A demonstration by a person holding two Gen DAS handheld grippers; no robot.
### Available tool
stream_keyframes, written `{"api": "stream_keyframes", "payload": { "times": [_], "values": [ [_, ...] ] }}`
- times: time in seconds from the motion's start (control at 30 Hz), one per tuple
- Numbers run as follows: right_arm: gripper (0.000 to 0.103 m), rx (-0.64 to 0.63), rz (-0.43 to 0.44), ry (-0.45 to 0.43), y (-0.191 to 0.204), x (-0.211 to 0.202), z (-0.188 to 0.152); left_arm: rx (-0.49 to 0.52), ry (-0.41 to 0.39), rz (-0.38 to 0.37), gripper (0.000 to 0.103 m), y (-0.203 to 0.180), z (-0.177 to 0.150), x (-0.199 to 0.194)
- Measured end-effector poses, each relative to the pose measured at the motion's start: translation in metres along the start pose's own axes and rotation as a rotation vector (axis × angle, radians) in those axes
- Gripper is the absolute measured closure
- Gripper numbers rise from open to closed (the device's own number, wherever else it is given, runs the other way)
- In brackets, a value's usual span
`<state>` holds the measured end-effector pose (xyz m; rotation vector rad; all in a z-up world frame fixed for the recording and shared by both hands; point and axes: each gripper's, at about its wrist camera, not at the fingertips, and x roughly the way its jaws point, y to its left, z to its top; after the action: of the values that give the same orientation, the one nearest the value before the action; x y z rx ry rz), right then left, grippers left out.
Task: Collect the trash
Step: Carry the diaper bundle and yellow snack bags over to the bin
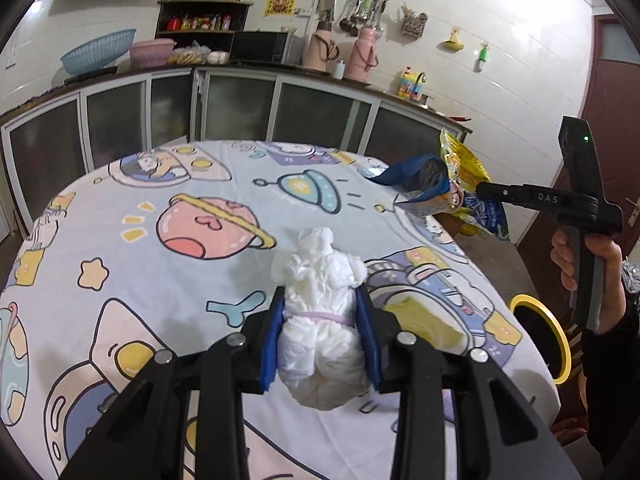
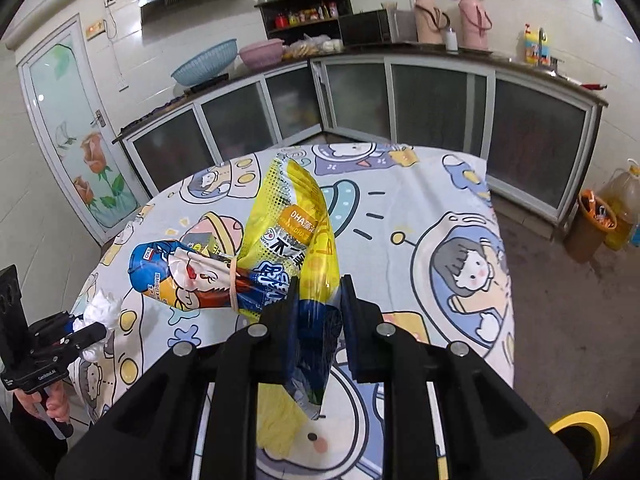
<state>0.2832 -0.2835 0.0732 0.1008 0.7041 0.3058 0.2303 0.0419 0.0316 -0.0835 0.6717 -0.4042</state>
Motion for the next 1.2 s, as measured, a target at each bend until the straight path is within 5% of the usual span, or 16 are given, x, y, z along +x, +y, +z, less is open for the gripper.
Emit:
{"api": "stream_keyframes", "payload": {
  "times": [0.53, 1.2],
  "values": [
    [0.084, 0.045, -0.057, -0.044, -0.026, -0.069, -0.047, 0.118, -0.054, -0.085, 0.071, -0.084, -0.009, -0.040],
    [0.084, 0.218, -0.240, -0.098, -0.125, -0.149, -0.130, 0.297, -0.028, -0.281, 0.071, -0.219, -0.015, -0.012]
  ]
}}
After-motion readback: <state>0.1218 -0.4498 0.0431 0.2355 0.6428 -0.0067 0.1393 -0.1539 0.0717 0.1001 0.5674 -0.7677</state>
